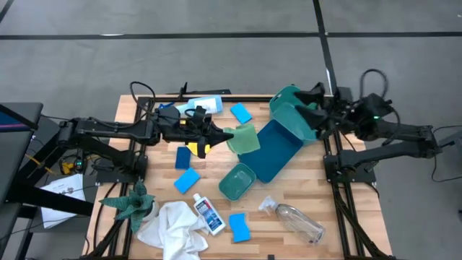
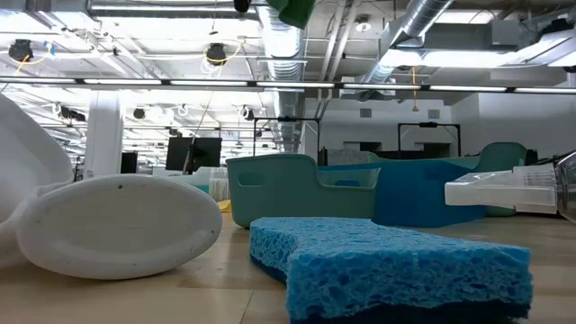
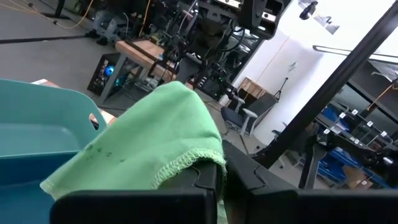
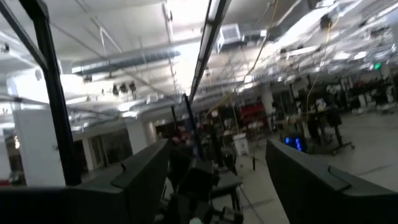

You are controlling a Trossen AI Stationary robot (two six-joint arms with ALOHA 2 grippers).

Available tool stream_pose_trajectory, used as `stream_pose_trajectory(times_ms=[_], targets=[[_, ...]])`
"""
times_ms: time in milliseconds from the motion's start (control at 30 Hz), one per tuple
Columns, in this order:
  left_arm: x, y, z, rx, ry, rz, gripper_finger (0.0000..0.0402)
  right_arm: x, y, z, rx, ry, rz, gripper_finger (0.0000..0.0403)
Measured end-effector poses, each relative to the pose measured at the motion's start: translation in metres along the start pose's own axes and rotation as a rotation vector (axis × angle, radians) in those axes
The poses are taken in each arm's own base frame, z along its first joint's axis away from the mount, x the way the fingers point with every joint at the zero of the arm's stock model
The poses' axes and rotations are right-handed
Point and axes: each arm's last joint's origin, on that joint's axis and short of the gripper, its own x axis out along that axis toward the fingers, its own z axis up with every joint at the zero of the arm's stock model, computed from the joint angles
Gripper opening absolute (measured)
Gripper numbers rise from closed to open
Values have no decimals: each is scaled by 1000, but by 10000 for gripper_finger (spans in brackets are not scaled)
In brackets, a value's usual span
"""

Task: Pick & Place Kitchen Items
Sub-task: Put the green microfiber cloth into the top green bin

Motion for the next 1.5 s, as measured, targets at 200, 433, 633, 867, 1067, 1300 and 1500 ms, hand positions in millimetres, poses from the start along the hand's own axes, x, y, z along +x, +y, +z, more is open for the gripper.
stream_pose_trajectory(times_ms=[200, 433, 633, 867, 1067, 1300, 1500], targets=[[0, 0, 0, 0, 0, 0, 0, 31, 2, -1, -52, 131, 47, 260], [0, 0, 0, 0, 0, 0, 0, 71, -4, -13, -109, 382, 61, 260], [0, 0, 0, 0, 0, 0, 0, 101, -9, -31, -85, 497, 141, 260], [0, 0, 0, 0, 0, 0, 0, 122, -9, -56, -53, 602, 200, 260], [0, -1, 0, 0, 1, -3, 0, 128, -9, -77, -24, 696, 226, 260], [0, -1, 0, 0, 0, -6, 0, 128, -10, -80, 4, 718, 217, 260], [0, -2, 1, 1, -13, -14, 0, 126, -9, -78, 14, 720, 212, 260]])
